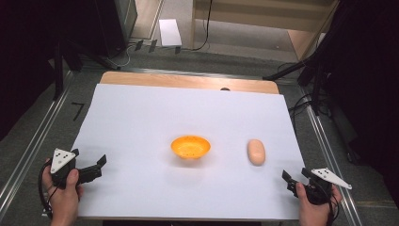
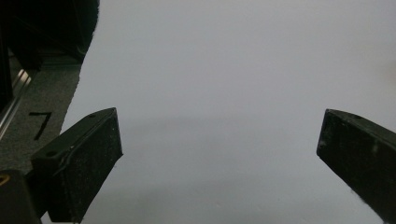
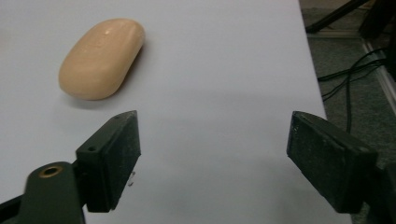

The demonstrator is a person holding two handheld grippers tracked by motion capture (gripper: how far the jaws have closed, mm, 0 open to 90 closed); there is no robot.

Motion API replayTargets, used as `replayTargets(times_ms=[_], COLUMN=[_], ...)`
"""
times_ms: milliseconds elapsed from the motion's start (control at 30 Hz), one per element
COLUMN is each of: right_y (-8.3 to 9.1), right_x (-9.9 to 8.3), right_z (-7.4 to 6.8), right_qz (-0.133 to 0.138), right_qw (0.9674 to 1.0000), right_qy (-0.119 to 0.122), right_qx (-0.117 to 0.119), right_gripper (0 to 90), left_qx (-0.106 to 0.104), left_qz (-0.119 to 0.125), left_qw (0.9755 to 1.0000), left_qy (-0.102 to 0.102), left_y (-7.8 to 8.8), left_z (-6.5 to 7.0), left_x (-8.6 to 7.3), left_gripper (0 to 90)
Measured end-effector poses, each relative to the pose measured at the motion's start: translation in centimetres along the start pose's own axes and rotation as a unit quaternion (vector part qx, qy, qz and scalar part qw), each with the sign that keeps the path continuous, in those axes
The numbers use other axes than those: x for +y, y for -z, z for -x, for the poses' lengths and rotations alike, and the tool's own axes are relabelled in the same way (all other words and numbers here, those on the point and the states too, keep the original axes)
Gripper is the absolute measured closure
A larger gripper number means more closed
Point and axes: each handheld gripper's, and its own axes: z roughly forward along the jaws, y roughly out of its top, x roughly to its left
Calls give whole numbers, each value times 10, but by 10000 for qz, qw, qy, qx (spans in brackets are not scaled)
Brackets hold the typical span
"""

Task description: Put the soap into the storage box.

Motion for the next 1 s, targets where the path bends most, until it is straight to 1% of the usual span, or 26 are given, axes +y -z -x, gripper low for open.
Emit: replayTargets(times_ms=[67, 133, 200, 267, 333, 400, 467, 500, 533, 567, 600, 667, 733, 800, 900, 933, 1000], right_y=[-1, -2, -2, 0, 1, 0, -3, -6, -7, -7, -11, -14, -18, -22, -28, -29, -32], right_x=[2, 4, 8, 13, 17, 21, 25, 28, 30, 30, 35, 40, 45, 49, 54, 56, 60], right_z=[-1, -2, -4, -7, -10, -14, -19, -21, -23, -23, -26, -29, -35, -38, -44, -45, -48], right_qz=[-117, -263, -423, -535, -625, -772, -966, -1103, -1149, -1149, -1331, -1449, -1643, -1757, -1954, -1989, -2090], right_qw=[9999, 9996, 9989, 9981, 9972, 9953, 9926, 9906, 9898, 9898, 9873, 9855, 9822, 9801, 9764, 9758, 9744], right_qy=[44, 112, 182, 286, 384, 554, 713, 788, 819, 819, 863, 879, 909, 912, 904, 895, 826], right_qx=[4, -59, -107, -94, -166, -165, -177, -162, -174, -174, -59, -17, -100, -164, -160, -154, -71], right_gripper=[154, 154, 154, 160, 167, 173, 177, 177, 177, 177, 177, 178, 177, 160, 145, 145, 139], left_qx=[21, 25, 27, 8, 8, 17, 18, 14, 14, 14, 19, 14, 6, -5, -2, -6, -3], left_qz=[1, -9, -1, -5, -27, -39, -48, -48, -47, -47, -55, -59, -70, -73, -78, -81, -81], left_qw=[10000, 10000, 10000, 10000, 10000, 10000, 10000, 10000, 10000, 10000, 10000, 10000, 10000, 10000, 9999, 9999, 9999], left_qy=[19, 31, 33, 59, 81, 87, 73, 70, 62, 62, 46, 40, 23, 48, 79, 75, 68], left_y=[0, 0, 0, 0, -1, -1, -1, -1, -1, -1, -1, -1, -1, -1, -2, -2, -2], left_z=[0, 0, 0, -1, -1, -1, -1, -1, -1, -1, -1, -1, -1, -1, -1, -1, -1], left_x=[0, 0, 0, 0, 0, 0, 0, 0, 0, 0, 0, 0, 0, 0, 0, 0, 0], left_gripper=[4, 4, 4, 4, 4, 4, 4, 4, 4, 4, 5, 4, 5, 4, 4, 4, 5])
